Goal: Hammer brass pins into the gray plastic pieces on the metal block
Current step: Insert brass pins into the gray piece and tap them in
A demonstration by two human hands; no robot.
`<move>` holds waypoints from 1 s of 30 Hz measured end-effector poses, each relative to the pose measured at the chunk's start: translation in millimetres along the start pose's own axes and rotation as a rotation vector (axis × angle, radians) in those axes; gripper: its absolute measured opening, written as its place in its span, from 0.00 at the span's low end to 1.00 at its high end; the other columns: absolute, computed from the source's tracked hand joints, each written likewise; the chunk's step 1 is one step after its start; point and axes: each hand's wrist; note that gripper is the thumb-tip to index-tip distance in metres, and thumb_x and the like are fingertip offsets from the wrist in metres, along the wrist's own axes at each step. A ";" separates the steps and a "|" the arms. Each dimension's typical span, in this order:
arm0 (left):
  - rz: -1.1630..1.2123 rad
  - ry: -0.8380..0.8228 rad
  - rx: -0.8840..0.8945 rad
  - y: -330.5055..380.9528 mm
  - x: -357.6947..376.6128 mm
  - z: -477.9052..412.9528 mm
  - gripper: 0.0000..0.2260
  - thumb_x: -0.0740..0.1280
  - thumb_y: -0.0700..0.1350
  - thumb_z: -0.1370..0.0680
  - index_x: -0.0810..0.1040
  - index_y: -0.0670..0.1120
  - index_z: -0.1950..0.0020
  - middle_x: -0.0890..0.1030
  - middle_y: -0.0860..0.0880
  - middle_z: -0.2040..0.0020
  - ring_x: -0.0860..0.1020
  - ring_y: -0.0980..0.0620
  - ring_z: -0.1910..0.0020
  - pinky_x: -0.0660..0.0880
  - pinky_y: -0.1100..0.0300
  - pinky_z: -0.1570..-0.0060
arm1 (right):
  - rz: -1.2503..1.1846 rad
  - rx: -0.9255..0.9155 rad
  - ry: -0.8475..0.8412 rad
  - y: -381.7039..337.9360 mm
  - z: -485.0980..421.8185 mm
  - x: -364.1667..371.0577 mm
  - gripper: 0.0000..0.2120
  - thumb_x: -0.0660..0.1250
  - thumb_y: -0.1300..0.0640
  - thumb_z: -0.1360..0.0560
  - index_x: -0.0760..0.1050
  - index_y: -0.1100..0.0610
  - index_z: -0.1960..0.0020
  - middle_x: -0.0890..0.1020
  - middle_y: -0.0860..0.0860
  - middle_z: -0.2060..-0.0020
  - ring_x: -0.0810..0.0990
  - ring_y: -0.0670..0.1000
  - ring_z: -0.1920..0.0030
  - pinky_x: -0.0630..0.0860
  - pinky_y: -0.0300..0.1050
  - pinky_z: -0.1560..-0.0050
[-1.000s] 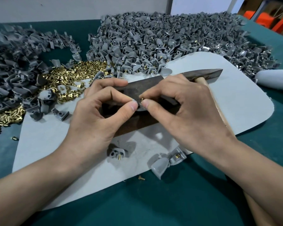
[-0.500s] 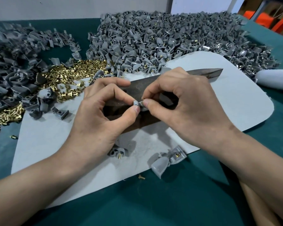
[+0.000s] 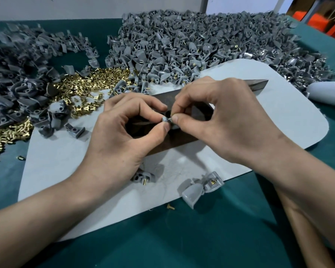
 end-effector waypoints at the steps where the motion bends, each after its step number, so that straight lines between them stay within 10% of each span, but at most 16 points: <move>1: -0.001 0.001 -0.003 -0.1 -0.2 0.0 0.10 0.69 0.54 0.31 0.78 0.48 0.60 0.81 0.60 0.52 0.75 0.54 0.42 0.67 0.42 0.36 | -0.021 0.007 0.005 0.5 0.3 -0.1 0.06 0.72 0.60 0.30 0.80 0.52 0.64 0.81 0.46 0.65 0.77 0.43 0.60 0.69 0.32 0.61; 30: 0.134 0.037 -0.142 -0.4 -2.1 -2.5 0.05 0.69 0.55 0.30 0.80 0.56 0.64 0.82 0.59 0.51 0.77 0.54 0.43 0.70 0.55 0.40 | -0.367 0.046 -0.039 19.0 9.7 4.2 0.05 0.74 0.58 0.30 0.80 0.53 0.55 0.80 0.44 0.67 0.77 0.40 0.65 0.70 0.27 0.61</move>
Point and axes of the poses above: each hand's wrist, its own z-axis away from the middle knuckle, its own x-axis out of the palm, y = z × x
